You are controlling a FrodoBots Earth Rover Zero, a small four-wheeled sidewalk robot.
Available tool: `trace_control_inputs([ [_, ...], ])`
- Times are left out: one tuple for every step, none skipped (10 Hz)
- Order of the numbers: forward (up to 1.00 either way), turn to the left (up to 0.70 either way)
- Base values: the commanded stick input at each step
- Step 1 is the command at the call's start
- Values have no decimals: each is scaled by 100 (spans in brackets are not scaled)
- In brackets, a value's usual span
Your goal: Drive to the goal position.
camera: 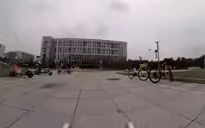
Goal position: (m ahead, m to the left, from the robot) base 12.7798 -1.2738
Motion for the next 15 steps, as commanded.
trace_control_inputs([
  [85,20],
  [85,19],
  [85,10],
  [85,0],
  [85,0],
  [85,0],
  [85,0],
  [85,0],
  [85,0],
  [85,0],
  [85,0],
  [85,0],
  [85,0],
  [85,0],
  [85,0],
])
